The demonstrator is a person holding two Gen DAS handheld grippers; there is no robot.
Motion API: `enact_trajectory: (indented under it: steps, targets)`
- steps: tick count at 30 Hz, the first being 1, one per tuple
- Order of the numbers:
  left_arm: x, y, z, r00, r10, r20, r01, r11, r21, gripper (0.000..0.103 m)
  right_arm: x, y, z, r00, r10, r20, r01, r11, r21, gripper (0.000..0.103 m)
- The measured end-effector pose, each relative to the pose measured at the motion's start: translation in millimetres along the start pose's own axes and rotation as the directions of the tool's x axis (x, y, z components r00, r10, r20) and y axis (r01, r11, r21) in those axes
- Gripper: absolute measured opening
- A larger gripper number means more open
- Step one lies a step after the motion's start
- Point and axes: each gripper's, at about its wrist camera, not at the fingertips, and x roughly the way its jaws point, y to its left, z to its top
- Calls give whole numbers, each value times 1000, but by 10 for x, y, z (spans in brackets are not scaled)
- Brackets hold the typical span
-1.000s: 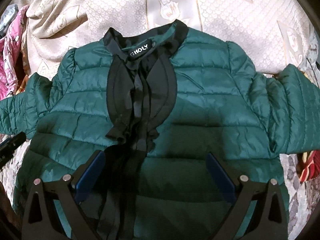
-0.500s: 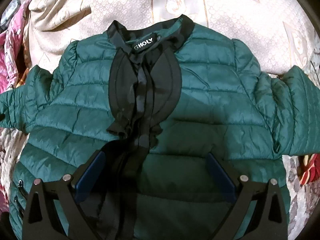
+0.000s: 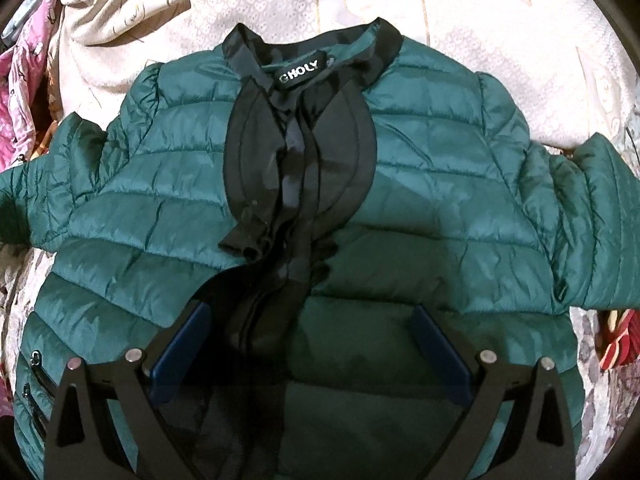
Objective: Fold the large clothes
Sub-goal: 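Move the left gripper to the nearest sleeve cuff and grasp it, then carry the held sleeve across the jacket body toward the other sleeve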
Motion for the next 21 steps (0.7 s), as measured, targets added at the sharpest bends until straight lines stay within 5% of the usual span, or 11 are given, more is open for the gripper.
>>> enact_trajectory:
  steps: [3,4,7,14,21]
  targets:
    - [167,-40,4,999,-18,-46,19,1000,24,39,2,-3,1,1000,-3,-9,3,1000,-4,102]
    - [172,-60,-18,998,-48,-40,49,998,32,21,1,-5,5,1000,-4,-10,4,1000,-5,102]
    - [152,-108,-81,994,-84,-66,86,996,30,0,1,-18,7,1000,-11,-13,11,1000,-4,102]
    - [-282,-235,-241,966,-249,-72,250,968,4,0,-46,-14,-23,1000,-23,-12,23,999,-41,102]
    - [-893,-568,-385,946,-319,-61,322,944,66,0,-205,-142,-54,999,-26,25,26,999,-24,102]
